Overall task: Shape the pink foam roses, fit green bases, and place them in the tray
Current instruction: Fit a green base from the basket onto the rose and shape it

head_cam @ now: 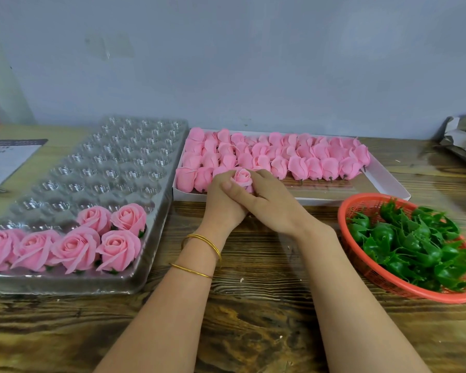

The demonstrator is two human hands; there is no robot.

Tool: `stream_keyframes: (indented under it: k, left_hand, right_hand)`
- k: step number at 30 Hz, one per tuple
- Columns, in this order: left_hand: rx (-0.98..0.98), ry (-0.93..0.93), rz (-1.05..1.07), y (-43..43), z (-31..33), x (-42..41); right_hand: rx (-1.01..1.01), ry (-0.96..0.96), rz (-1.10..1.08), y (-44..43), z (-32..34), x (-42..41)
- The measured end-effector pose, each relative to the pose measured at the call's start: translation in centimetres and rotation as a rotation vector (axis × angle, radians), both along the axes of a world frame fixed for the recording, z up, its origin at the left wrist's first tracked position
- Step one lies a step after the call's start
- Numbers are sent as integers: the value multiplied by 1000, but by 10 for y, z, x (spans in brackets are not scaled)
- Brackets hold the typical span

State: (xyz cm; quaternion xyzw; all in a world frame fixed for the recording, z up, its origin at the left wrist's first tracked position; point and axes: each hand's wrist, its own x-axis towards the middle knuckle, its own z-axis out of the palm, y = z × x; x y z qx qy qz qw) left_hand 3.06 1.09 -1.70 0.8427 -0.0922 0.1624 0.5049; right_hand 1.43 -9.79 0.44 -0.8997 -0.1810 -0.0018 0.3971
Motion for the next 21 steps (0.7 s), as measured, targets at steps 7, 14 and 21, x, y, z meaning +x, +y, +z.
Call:
stream_keyframes:
  k: [7, 14, 21]
  left_hand:
    - [-344, 148, -134, -4, 4, -7]
    - [-505, 223, -361, -8, 6, -12]
    - [-617, 310, -426, -7, 1, -7]
  right_hand:
    - [486, 93, -105, -7, 12, -2]
    - [849, 92, -132, -4, 15, 0]
    - [890, 167, -20, -3, 14, -1]
